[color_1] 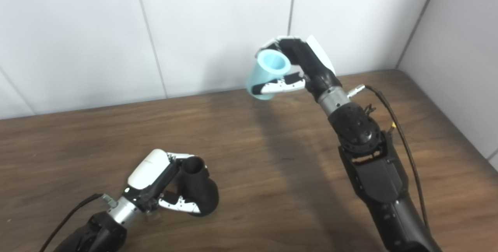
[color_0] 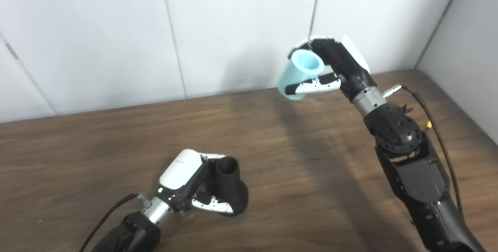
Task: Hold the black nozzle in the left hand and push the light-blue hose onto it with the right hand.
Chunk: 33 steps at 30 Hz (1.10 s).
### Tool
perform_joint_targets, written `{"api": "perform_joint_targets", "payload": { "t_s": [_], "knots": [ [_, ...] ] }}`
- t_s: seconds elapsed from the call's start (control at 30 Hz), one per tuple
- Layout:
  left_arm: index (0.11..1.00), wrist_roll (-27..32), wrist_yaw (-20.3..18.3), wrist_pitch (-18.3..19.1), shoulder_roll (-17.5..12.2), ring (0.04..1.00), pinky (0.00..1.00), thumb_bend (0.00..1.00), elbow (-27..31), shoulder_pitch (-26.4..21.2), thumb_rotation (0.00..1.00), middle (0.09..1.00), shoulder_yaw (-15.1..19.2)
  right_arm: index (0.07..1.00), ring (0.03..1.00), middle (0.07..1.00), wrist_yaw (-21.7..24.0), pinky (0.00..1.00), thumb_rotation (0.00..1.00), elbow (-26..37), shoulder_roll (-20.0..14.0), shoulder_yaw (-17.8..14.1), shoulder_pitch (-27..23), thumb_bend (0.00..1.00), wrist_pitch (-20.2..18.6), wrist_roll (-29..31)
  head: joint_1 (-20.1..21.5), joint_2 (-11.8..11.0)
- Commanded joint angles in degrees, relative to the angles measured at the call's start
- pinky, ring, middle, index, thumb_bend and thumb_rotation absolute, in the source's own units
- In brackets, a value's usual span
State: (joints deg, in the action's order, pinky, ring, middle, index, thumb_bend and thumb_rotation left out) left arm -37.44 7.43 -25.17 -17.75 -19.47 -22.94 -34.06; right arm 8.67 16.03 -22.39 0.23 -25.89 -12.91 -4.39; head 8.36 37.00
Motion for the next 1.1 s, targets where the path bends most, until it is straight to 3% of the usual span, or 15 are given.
{"api": "perform_joint_targets", "payload": {
  "t_s": [0.0, 0.3, 0.5, 0.77, 1.07],
  "knots": [
    [0.514, -5.77, -5.93, 6.34, -0.62, 0.426, 0.42, 0.5, -7.95, 8.37, 0.0, 0.486, -4.23, 0.49, 0.433, 0.494, 2.03, 0.37, 0.0, 4.83, -0.72, 0.4, -3.22, 0.52, -2.33, 1.06, 0.06, 0.09],
    [0.511, -6.1, -5.65, 6.74, 1.09, 0.434, 0.43, 0.5, -8.7, 7.96, 0.0, 0.485, -4.23, 0.488, 0.446, 0.484, 6.75, 0.39, 0.0, 13.89, 0.87, 5.14, -3.74, 0.52, -10.92, 0.2, -4.51, 1.9],
    [0.519, -6.01, -5.06, 6.44, 1.58, 0.424, 0.41, 0.5, -8.84, 7.91, 0.0, 0.481, -4.22, 0.487, 0.452, 0.48, 11.01, 0.38, 0.0, 17.94, 0.62, 8.13, -3.7, 0.52, -13.79, -0.32, -5.64, 2.88],
    [0.514, -6.1, -5.14, 6.56, 1.92, 0.433, 0.41, 0.5, -9.01, 7.41, 0.0, 0.483, -4.37, 0.492, 0.441, 0.483, 18.98, 0.37, 0.0, 19.24, -0.76, 8.51, -4.27, 0.52, -14.01, -0.49, -6.48, 4.3],
    [0.524, -5.92, -5.91, 7.13, 1.91, 0.432, 0.41, 0.5, -8.4, 7.48, 0.0, 0.473, -4.41, 0.492, 0.441, 0.486, 22.32, 0.37, 0.0, 17.75, 2.08, 7.92, -2.51, 0.52, -14.01, -3.62, -6.94, 4.81]
  ]
}}
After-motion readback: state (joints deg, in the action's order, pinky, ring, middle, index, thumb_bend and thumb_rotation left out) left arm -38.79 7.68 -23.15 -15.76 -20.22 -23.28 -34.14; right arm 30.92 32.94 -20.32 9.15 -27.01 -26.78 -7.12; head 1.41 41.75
